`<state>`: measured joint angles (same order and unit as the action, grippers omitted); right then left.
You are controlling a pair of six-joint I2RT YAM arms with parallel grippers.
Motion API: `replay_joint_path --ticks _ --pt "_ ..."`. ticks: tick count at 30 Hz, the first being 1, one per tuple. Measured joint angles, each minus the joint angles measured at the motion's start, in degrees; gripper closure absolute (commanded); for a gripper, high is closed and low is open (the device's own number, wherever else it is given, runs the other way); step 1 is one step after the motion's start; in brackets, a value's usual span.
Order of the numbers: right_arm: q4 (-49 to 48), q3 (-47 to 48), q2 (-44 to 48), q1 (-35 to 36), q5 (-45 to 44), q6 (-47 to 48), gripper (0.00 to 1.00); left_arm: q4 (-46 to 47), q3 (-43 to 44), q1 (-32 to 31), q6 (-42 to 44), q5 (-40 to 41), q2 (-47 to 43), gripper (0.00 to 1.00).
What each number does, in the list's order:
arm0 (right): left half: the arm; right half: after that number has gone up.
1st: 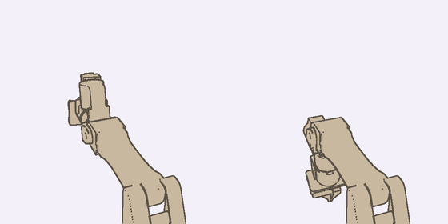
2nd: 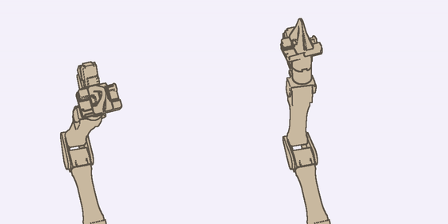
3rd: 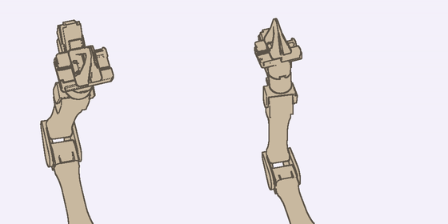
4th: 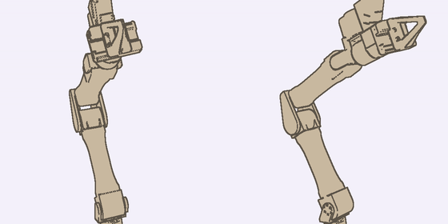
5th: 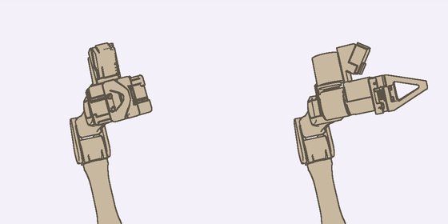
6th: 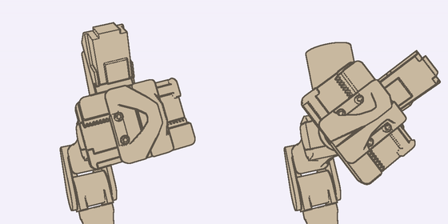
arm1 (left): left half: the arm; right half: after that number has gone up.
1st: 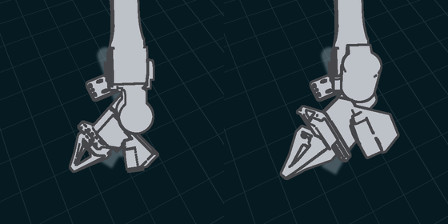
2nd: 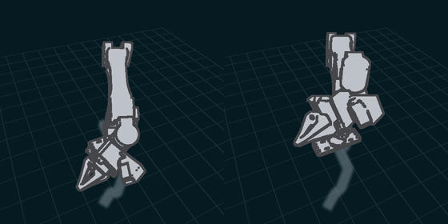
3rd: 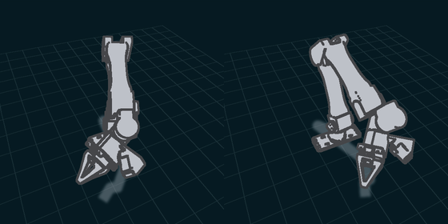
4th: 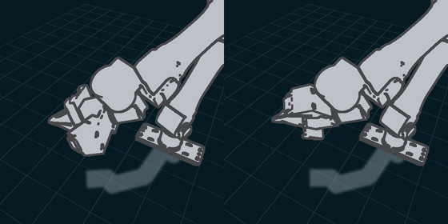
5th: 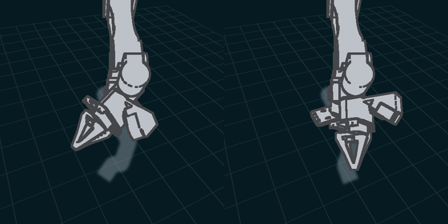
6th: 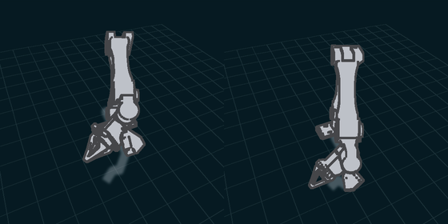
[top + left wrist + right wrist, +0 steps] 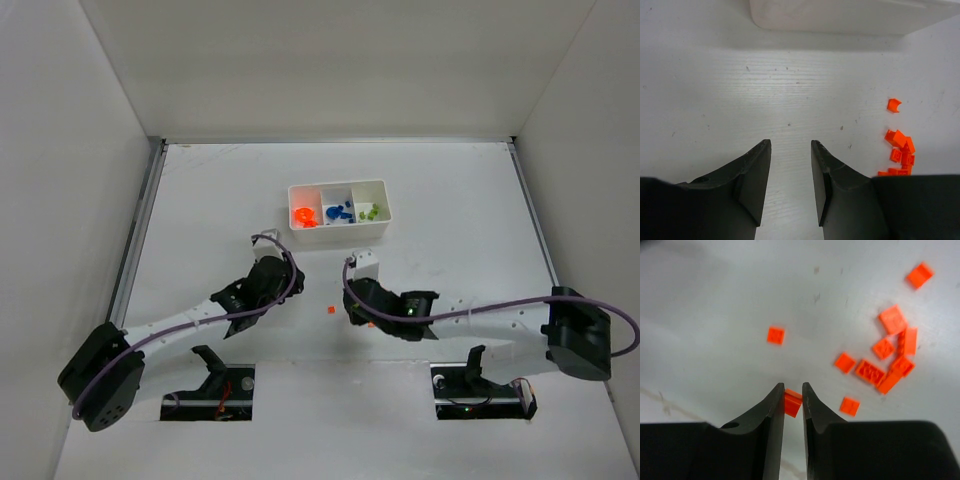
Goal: Sort the legos into containers by color
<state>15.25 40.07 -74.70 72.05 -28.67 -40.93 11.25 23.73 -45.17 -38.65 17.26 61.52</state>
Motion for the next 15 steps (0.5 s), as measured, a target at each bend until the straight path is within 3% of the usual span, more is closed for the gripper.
replay_joint_path --ticks 6,15 --pt "-5.9 10.9 -5.5 -11.5 5.1 8.9 0.77 -0.6 -4.0 0.0 -1.6 0.6 -3.1 0.65" --pt "-13.1 34.8 -24.7 -21.9 12.7 16.6 0.77 -0.8 -6.4 -2.4 -4.1 0.9 -5.3 0.65"
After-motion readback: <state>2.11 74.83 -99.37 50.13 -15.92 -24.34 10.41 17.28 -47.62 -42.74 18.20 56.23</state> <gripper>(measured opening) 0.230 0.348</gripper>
